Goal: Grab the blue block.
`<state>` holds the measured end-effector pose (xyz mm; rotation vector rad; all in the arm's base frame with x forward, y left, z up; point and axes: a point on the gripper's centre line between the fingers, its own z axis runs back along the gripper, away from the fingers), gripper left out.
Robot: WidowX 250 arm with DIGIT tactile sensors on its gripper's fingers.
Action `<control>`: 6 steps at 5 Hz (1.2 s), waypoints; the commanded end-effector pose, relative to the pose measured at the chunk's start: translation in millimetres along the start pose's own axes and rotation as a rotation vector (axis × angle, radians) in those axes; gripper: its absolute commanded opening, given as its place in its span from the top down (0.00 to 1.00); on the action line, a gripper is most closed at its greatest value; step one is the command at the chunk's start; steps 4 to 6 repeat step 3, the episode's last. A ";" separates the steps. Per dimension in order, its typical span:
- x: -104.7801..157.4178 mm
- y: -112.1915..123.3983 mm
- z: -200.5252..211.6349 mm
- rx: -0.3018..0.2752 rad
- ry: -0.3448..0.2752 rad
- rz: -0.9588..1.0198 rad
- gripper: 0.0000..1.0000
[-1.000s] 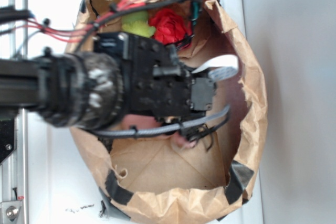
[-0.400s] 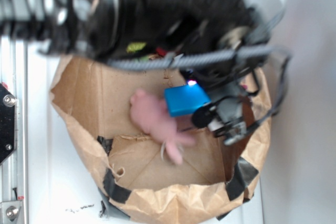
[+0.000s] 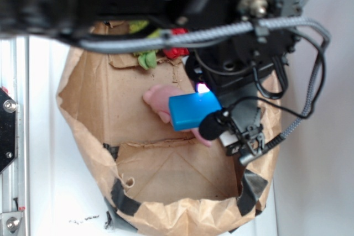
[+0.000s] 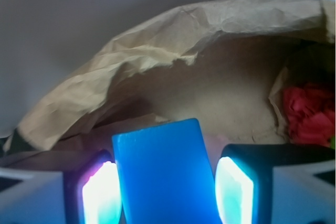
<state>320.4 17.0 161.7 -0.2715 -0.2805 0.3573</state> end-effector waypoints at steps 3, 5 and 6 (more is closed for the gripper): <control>-18.2 -16.6 46.7 0.250 -0.099 -0.174 1.00; -18.2 -16.6 46.7 0.250 -0.099 -0.174 1.00; -18.2 -16.6 46.7 0.250 -0.099 -0.174 1.00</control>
